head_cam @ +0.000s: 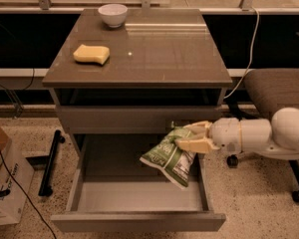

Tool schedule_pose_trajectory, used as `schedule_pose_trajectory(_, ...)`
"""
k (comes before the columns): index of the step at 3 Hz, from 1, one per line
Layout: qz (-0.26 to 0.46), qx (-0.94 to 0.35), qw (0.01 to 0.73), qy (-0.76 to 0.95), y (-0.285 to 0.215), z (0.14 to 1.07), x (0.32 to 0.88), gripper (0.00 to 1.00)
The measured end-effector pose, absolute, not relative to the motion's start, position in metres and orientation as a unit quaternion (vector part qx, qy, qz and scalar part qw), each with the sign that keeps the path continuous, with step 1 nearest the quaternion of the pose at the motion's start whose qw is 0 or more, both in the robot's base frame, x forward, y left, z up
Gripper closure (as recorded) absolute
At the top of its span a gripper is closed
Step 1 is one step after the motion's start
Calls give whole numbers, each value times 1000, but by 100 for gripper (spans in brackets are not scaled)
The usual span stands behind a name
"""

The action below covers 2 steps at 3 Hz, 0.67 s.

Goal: Pick green jalapeno chip bag from middle drawer and place on counter

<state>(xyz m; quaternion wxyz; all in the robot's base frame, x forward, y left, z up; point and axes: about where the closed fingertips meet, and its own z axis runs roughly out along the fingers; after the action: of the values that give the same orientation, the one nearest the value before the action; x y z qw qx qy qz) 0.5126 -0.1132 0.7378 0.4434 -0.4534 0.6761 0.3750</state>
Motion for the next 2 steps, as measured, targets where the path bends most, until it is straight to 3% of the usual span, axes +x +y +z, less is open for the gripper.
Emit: schedule_pose_trajectory(2, 280, -517, 463, 663, -135, 862, 571, 100)
